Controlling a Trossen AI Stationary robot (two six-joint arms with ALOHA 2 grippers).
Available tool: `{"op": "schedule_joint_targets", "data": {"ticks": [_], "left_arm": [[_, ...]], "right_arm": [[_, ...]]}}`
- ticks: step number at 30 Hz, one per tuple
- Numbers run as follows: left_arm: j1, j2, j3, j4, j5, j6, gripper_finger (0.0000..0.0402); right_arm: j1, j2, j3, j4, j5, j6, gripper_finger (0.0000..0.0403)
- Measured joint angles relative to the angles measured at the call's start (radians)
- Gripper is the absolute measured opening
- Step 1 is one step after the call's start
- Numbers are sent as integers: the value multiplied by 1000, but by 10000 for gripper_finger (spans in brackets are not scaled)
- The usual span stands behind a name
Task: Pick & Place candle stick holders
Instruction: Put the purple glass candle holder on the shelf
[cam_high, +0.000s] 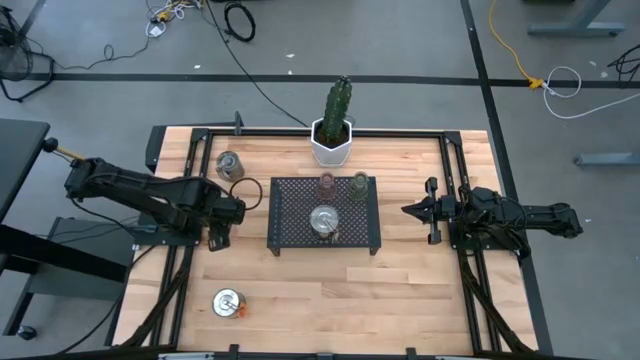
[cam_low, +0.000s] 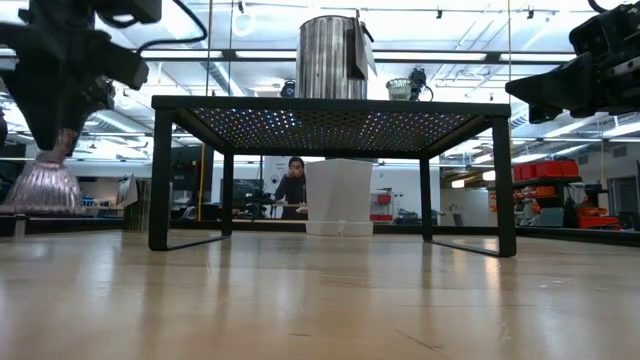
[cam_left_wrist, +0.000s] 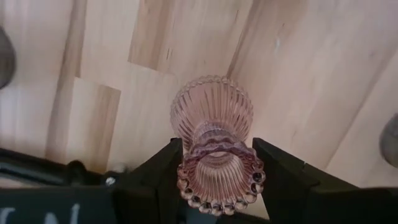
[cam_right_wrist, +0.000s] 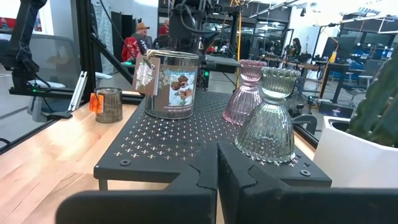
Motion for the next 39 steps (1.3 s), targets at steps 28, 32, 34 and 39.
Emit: {"op": "schedule_joint_targets", "data": {"ticks": [28, 32, 34, 39], "left_arm": [[0, 4, 368, -249, 0, 1, 177], [6, 35, 411, -282, 0, 24, 177], [16, 50, 441, -303, 0, 49, 182], [55, 109, 533, -335, -2, 127, 190]], "right_arm": [[0, 0, 0, 0, 0, 0, 2], [0, 0, 0, 0, 0, 0, 2], [0, 0, 0, 0, 0, 0, 2], [0, 0, 0, 0, 0, 0, 2]]}}
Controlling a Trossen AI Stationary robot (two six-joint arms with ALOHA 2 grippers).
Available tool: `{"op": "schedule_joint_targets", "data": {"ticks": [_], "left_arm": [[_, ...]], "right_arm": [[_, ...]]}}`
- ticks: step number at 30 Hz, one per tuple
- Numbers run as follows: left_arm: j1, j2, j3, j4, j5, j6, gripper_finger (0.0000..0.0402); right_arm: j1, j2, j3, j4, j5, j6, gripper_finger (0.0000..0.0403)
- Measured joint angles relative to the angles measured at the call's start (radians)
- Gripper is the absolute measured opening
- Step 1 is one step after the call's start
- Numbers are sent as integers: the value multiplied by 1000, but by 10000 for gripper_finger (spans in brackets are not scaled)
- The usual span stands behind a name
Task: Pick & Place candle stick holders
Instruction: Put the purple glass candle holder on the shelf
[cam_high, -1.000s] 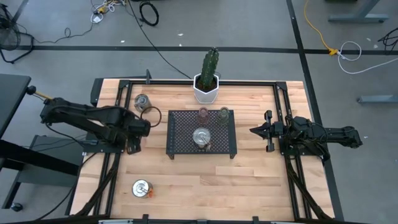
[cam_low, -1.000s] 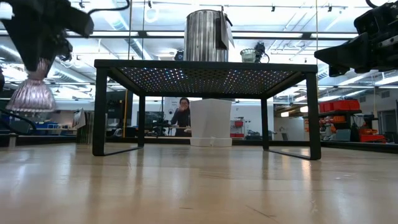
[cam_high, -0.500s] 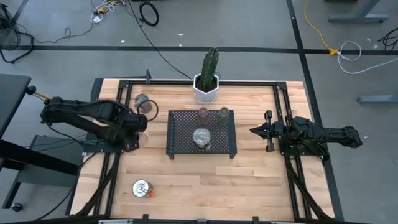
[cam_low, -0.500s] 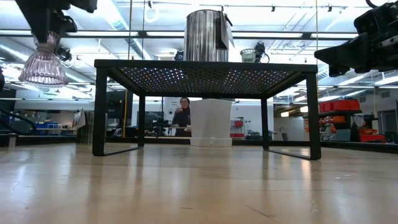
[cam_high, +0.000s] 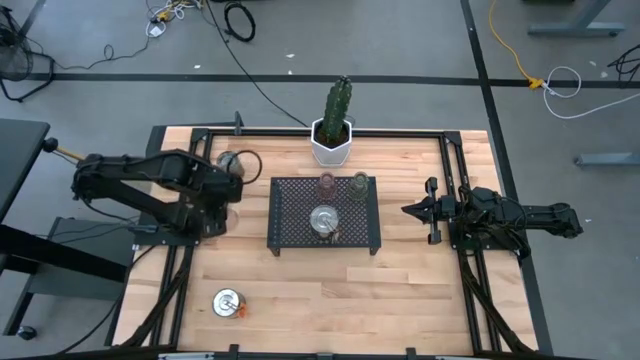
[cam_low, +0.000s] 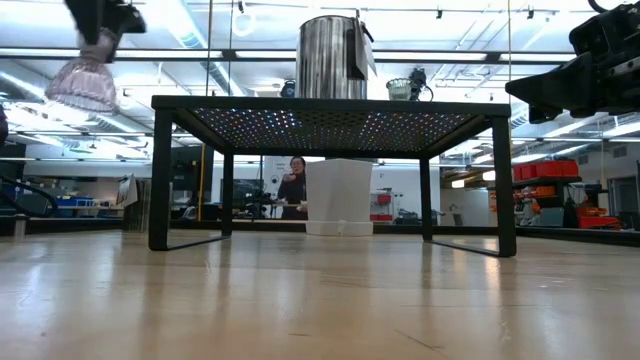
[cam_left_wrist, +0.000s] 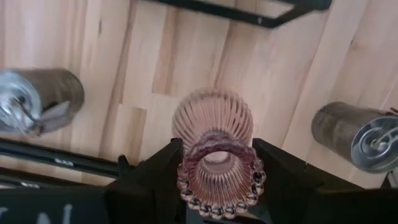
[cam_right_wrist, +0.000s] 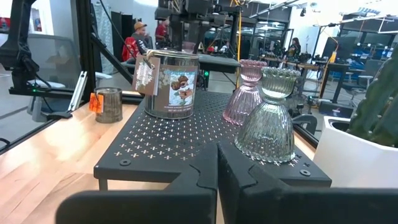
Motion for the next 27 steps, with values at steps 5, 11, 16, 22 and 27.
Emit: {"op": "schedule_joint_targets", "data": {"ticks": [5, 11, 16, 22, 27], "left_arm": [[48, 70, 97, -6, -8, 89, 177], [113, 165, 203, -5, -9, 191, 189], [163, 239, 278, -5, -9, 264, 184], [204, 315, 355, 26, -28, 337, 178], [222, 367, 397, 82, -28, 380, 195]], "right_arm": [[0, 0, 0, 0, 0, 0, 2], [0, 0, 0, 0, 0, 0, 2], [0, 0, 0, 0, 0, 0, 2], [0, 0, 0, 0, 0, 0, 2], [0, 0, 0, 0, 0, 0, 2]]}}
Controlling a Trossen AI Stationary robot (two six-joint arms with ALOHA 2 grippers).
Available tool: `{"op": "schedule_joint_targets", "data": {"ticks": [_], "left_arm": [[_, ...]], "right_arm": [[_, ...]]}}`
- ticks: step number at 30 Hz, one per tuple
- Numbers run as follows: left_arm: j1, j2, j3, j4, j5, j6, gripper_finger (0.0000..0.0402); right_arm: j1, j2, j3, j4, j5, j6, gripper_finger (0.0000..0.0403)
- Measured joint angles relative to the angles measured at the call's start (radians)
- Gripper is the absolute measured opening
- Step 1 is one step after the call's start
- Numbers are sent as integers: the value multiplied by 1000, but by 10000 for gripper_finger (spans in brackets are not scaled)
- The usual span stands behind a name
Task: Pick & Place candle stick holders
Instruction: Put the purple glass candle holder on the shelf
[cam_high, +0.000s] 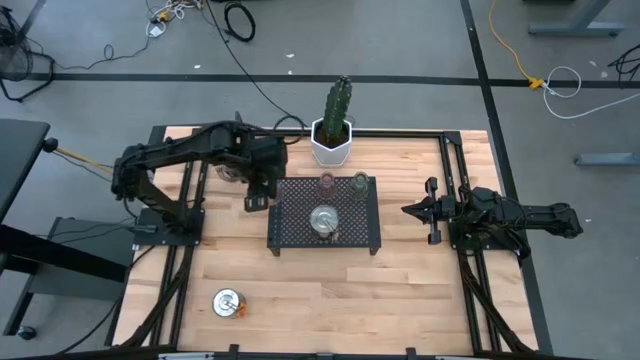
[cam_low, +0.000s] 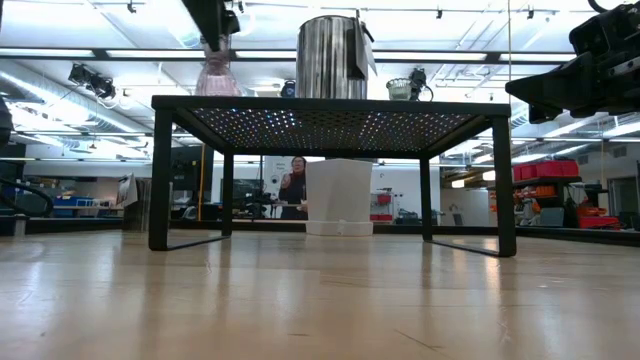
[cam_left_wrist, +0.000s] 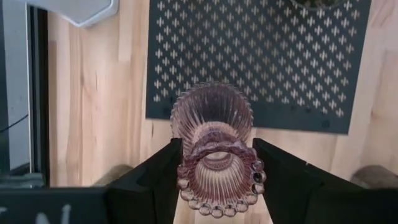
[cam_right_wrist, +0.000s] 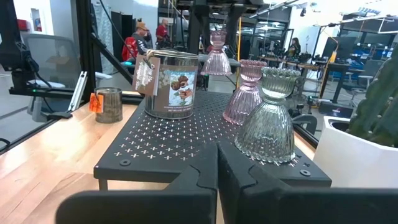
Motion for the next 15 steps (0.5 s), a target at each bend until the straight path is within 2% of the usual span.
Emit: {"op": "schedule_joint_targets", "data": {"ticks": [5, 15], "left_arm": [[14, 30, 5, 33, 3, 25, 177], [20, 61, 5, 70, 4, 56, 187]], "right_arm": [[0, 0, 0, 0, 0, 0, 2], [0, 0, 0, 0, 0, 0, 2]]}}
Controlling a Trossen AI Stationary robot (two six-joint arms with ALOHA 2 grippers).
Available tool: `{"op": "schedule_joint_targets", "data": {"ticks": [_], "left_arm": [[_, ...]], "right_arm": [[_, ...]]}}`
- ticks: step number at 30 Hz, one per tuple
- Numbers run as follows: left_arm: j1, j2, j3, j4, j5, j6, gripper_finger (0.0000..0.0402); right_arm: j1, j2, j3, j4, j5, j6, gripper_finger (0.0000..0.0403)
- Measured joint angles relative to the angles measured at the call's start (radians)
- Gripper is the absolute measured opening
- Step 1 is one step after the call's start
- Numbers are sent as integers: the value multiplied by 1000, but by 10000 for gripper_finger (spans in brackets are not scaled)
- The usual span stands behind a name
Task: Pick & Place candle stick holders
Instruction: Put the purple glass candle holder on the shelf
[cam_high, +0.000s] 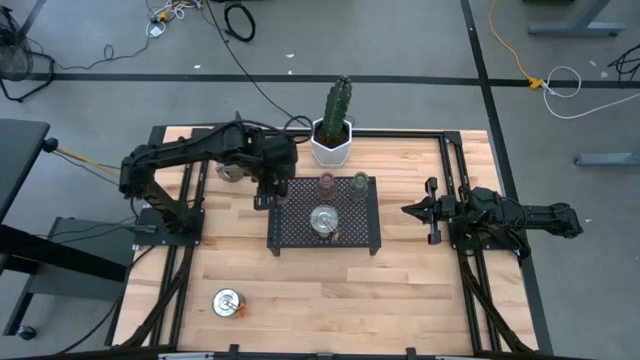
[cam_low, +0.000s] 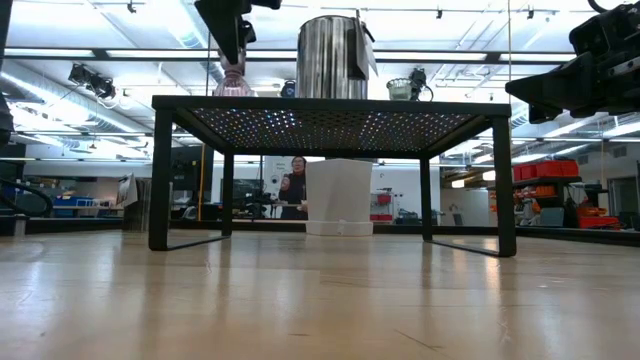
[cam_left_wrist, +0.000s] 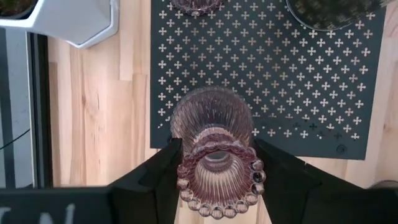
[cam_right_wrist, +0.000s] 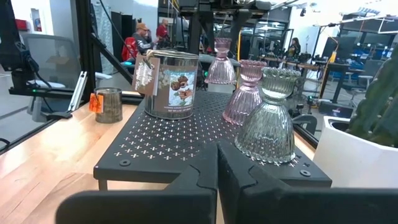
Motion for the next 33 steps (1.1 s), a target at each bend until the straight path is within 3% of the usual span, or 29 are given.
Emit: {"op": "schedule_joint_targets", "data": {"ticks": [20, 33], "left_arm": [[36, 24, 0, 67, 0, 74, 178], [74, 64, -1, 82, 60, 117, 181]], "right_arm": [[0, 0, 0, 0, 0, 0, 2], [0, 0, 0, 0, 0, 0, 2]]}}
